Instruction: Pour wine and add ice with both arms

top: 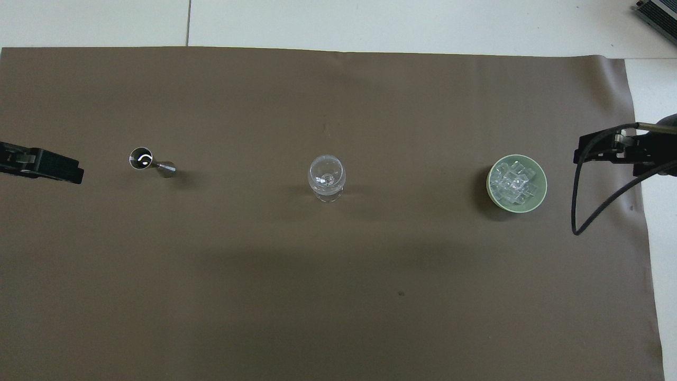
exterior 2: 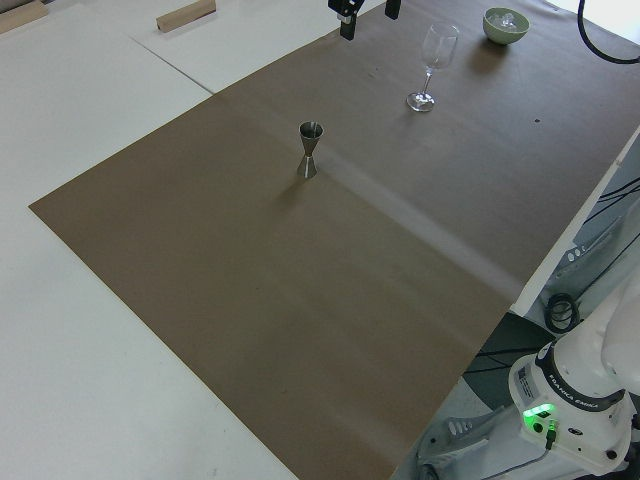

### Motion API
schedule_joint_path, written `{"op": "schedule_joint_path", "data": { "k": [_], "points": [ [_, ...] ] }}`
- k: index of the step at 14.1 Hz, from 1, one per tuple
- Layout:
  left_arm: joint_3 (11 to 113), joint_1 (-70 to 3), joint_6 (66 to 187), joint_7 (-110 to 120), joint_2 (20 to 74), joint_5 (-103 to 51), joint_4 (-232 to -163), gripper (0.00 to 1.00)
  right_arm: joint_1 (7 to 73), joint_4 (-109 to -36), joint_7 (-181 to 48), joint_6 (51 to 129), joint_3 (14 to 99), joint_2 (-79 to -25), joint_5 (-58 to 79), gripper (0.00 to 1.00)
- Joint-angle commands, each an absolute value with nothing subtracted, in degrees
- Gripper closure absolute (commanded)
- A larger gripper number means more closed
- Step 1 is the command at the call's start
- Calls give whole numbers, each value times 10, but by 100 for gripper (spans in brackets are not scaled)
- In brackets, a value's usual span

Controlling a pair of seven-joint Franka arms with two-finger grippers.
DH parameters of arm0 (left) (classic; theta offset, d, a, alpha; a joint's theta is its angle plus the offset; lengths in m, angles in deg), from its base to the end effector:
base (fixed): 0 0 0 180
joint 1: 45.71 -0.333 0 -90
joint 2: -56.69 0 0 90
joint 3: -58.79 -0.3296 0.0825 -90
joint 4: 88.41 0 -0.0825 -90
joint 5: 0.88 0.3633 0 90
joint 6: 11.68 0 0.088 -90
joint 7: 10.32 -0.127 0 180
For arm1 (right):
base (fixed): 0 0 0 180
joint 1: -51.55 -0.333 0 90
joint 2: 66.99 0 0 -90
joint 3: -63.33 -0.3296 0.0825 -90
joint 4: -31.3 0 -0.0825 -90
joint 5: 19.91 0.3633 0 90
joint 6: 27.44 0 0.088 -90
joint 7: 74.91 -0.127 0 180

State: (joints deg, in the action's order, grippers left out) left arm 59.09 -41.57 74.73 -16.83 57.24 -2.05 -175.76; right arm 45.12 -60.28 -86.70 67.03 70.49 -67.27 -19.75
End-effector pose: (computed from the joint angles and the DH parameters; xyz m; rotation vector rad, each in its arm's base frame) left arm 0.5228 -0.0433 0.6385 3.1067 -0.2997 -0.0100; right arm 0.5408 -0.0067 0.6153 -3.1130 0.3417 -0.0857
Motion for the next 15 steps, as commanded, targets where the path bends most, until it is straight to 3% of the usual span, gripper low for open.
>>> {"op": "schedule_joint_path", "data": {
  "k": [1,15],
  "points": [
    [591,-417,769,-177,595,-11,-1791,0,455,-616,-855,668,705,-685,-184,0],
    [591,-423,758,-171,598,-11,-1790,0,455,-616,-855,668,705,-686,-184,0]
  ]
}}
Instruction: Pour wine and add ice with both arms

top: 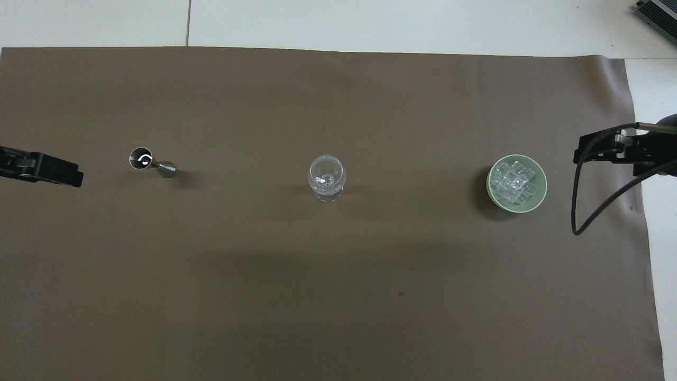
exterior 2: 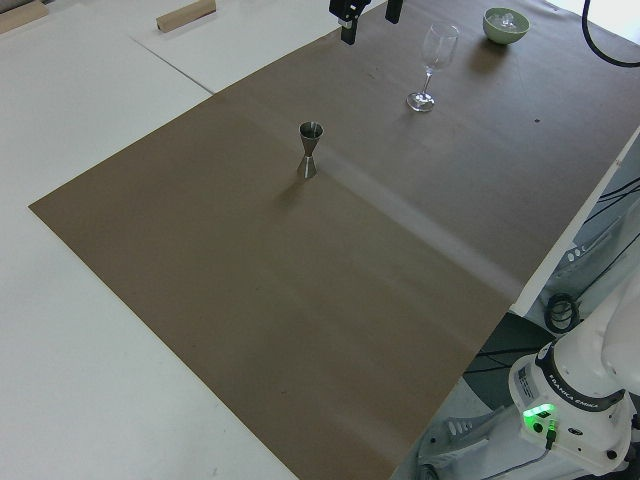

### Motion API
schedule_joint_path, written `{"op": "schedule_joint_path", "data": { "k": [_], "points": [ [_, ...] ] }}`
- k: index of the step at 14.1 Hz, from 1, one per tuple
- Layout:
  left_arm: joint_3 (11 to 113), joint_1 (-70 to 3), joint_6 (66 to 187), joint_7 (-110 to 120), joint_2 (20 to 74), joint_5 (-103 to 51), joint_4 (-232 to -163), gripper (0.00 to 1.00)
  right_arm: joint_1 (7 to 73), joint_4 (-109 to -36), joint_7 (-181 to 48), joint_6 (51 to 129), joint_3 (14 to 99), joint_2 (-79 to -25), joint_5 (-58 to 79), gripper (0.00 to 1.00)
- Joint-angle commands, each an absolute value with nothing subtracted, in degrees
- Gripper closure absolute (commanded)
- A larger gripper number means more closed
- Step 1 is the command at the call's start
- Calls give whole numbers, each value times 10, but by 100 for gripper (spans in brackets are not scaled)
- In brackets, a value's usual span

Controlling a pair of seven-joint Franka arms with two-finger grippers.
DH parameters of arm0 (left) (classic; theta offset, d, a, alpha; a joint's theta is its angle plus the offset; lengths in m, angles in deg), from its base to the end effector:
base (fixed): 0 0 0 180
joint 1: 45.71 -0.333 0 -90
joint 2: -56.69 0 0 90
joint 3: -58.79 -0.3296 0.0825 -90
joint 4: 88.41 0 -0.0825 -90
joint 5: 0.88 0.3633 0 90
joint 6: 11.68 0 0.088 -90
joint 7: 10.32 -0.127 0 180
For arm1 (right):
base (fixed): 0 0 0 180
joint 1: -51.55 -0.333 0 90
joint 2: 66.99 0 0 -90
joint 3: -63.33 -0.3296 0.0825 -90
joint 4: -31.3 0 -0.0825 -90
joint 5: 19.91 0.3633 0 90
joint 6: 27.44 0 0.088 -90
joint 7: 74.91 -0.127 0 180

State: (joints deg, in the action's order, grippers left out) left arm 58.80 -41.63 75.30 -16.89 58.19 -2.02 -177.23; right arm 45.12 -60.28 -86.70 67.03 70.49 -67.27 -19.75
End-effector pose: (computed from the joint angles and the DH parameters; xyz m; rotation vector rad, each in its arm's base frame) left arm 0.5186 -0.0397 0.6365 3.1079 -0.2915 -0.0086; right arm 0.5408 -0.0067 0.6153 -3.1130 0.3417 -0.0857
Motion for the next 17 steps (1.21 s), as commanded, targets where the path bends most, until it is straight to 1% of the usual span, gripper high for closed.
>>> {"op": "schedule_joint_path", "data": {
  "k": [1,17],
  "points": [
    [591,-424,758,-171,599,-11,-1791,0,455,-616,-855,668,705,-685,-184,0],
    [591,-420,771,-169,600,-11,-1801,0,455,-616,-855,668,705,-685,-183,0]
  ]
}}
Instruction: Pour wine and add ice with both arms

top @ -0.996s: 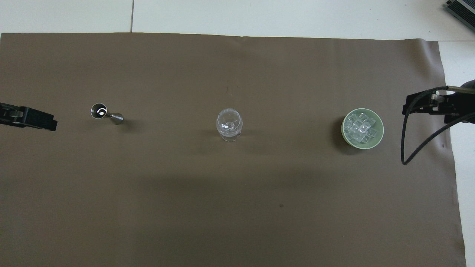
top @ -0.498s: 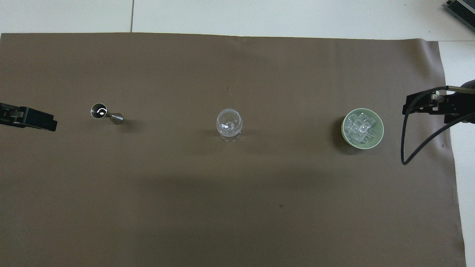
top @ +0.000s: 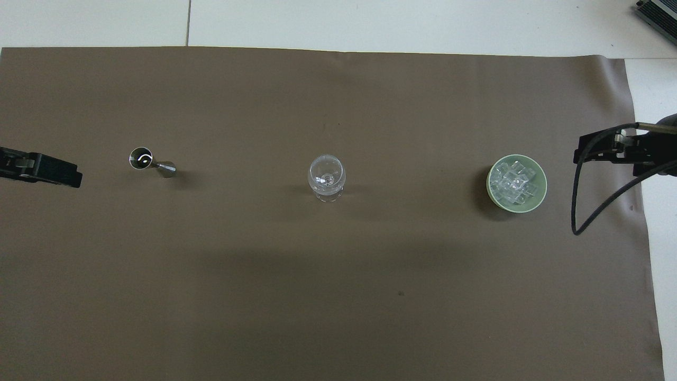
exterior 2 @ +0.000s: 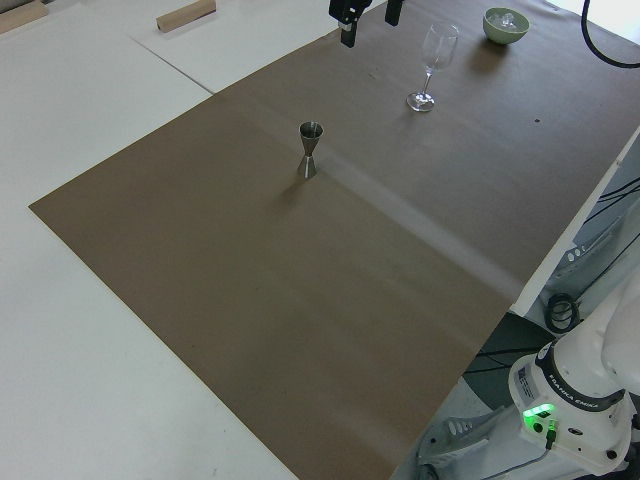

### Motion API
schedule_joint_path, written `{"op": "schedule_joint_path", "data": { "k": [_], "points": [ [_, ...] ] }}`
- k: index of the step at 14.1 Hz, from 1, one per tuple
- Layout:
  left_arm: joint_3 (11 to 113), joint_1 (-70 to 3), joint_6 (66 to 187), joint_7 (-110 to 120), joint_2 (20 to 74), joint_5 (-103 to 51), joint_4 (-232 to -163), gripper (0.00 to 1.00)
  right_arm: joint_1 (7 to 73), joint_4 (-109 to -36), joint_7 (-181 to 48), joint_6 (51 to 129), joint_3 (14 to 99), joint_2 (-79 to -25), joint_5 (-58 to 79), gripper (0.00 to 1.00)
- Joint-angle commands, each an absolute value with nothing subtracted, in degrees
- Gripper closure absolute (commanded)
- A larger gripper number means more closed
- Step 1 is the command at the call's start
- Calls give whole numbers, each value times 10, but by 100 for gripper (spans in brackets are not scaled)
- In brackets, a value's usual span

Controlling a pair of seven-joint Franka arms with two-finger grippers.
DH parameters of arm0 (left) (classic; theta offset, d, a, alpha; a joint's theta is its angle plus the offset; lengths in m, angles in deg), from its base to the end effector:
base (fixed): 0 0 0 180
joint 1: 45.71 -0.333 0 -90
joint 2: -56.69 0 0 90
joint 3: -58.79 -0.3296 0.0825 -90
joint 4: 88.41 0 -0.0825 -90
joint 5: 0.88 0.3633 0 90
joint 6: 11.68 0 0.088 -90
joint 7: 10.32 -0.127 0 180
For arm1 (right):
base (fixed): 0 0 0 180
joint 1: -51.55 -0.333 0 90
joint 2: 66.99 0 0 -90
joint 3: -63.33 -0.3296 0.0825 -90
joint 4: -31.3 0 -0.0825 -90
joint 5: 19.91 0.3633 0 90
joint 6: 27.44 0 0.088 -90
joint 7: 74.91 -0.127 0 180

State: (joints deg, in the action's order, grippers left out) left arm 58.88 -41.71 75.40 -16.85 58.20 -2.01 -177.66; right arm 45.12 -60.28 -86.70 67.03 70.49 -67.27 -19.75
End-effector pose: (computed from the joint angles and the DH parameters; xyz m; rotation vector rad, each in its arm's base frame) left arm 0.5186 -0.0397 0.6334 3.1081 -0.2903 -0.0173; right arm 0.5408 -0.0067 0.6153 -3.1130 0.3417 -0.0857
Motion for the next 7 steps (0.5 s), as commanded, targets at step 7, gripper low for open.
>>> {"op": "schedule_joint_path", "data": {
  "k": [7],
  "points": [
    [591,-424,794,-169,600,-11,-1805,0,455,-616,-855,668,705,-685,-184,0]
  ]
}}
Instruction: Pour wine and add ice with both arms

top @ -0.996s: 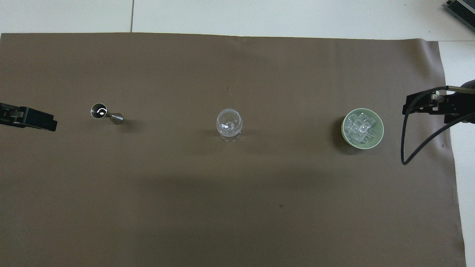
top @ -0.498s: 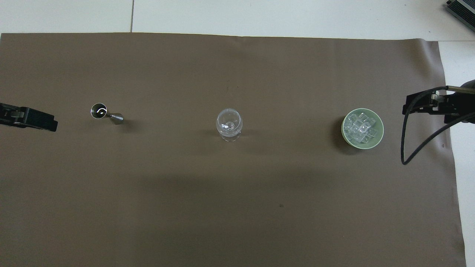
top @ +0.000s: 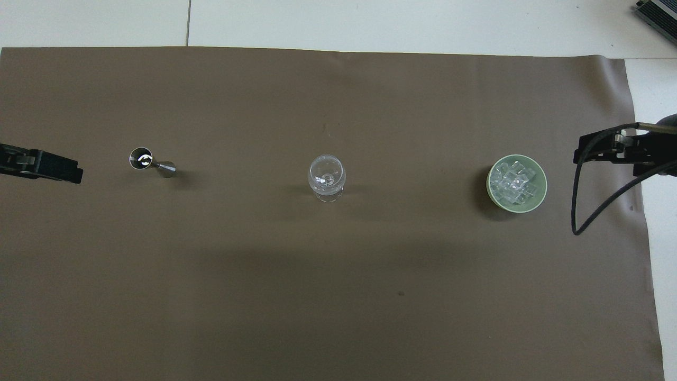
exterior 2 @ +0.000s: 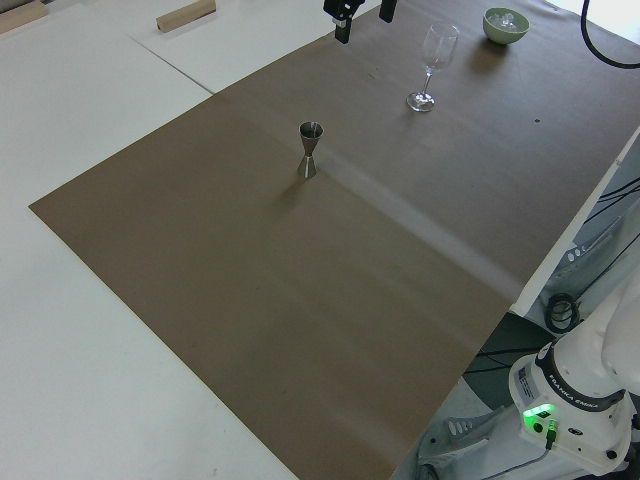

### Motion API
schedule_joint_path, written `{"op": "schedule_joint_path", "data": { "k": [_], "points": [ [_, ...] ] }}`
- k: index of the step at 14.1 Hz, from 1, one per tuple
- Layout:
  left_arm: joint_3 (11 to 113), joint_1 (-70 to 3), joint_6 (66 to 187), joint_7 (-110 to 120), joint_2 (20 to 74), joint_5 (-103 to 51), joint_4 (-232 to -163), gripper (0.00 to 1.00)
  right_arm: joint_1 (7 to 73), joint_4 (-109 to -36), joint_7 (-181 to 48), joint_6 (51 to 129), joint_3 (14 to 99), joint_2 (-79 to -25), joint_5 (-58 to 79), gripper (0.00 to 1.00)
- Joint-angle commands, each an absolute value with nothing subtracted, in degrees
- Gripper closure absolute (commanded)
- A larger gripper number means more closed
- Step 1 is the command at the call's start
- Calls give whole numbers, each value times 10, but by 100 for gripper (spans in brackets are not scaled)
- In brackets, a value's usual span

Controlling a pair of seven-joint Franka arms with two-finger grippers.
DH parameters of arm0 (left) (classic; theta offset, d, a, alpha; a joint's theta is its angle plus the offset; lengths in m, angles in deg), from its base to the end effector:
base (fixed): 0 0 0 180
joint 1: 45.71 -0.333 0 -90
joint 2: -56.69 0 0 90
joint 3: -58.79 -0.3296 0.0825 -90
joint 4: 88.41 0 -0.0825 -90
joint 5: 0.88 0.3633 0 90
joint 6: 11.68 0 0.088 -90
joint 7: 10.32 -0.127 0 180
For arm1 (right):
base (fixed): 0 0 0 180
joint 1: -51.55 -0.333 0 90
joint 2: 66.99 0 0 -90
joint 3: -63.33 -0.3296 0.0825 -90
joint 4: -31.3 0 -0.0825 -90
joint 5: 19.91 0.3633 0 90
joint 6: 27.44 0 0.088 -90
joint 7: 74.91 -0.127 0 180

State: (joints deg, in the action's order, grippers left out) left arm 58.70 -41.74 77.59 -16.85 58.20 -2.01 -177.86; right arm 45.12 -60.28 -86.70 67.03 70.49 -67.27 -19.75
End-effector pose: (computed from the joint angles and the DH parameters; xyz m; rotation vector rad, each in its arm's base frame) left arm 0.5234 -0.0380 0.6353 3.1092 -0.2840 0.0369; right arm 0.5408 -0.0067 0.6153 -3.1130 0.3417 -0.0857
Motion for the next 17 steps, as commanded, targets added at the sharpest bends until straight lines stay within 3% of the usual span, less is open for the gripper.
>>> {"op": "schedule_joint_path", "data": {
  "k": [1,17],
  "points": [
    [591,-424,795,-171,600,-11,-1805,0,455,-616,-855,668,705,-685,-184,0],
    [587,-430,806,-174,597,-16,-1797,0,455,-616,-855,668,704,-685,-184,0]
  ]
}}
